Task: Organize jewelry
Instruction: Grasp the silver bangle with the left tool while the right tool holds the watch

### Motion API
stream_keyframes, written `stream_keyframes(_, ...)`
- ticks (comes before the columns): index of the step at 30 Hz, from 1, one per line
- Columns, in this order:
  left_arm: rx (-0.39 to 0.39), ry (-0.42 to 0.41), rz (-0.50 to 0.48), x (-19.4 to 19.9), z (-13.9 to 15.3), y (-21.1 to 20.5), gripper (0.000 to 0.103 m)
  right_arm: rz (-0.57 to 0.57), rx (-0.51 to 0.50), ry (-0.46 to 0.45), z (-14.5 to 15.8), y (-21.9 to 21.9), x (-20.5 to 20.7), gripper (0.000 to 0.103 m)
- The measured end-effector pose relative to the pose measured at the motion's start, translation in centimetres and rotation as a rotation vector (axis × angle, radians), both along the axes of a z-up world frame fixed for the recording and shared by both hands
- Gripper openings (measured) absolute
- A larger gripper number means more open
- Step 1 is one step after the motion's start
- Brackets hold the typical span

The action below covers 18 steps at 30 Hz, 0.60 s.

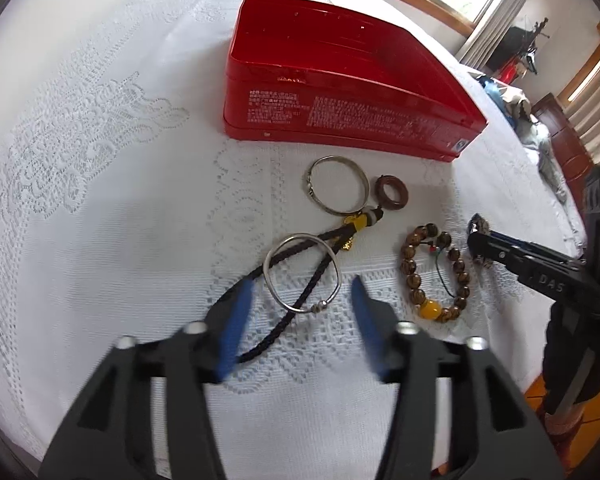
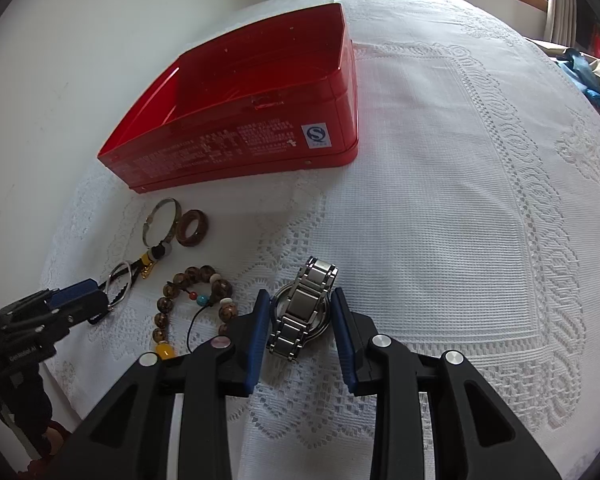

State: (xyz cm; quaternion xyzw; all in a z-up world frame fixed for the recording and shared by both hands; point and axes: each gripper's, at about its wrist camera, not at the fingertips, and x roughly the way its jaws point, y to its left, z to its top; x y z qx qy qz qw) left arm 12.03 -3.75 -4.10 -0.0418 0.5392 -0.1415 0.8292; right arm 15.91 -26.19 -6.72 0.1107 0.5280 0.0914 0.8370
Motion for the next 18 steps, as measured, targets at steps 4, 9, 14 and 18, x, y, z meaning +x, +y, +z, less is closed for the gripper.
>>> stream_keyframes(4, 0.060, -0.041, -0.012, 0.5, 0.3, -1.3, 0.072, 0.000, 0.006, 0.003, -0.1, -0.1, 0.2, 0.031)
stream_keyframes(9, 0.148, -0.042, -0.042, 1.8, -0.2, -2.8, 0.074, 0.001, 0.015, 0.003, -0.3, -0.2, 0.3, 0.031)
stream_keyframes(14, 0.190, -0.037, -0.051, 2.3, -1.3, -3.4, 0.045, 0.003, 0.034, 0.008, -0.3, -0.7, 0.3, 0.031)
stream_keyframes(18, 0.164, -0.034, -0.050, 2.2, -0.8, -3.2, 0.045, 0.001, 0.042, 0.012, -0.2, -1.1, 0.3, 0.031)
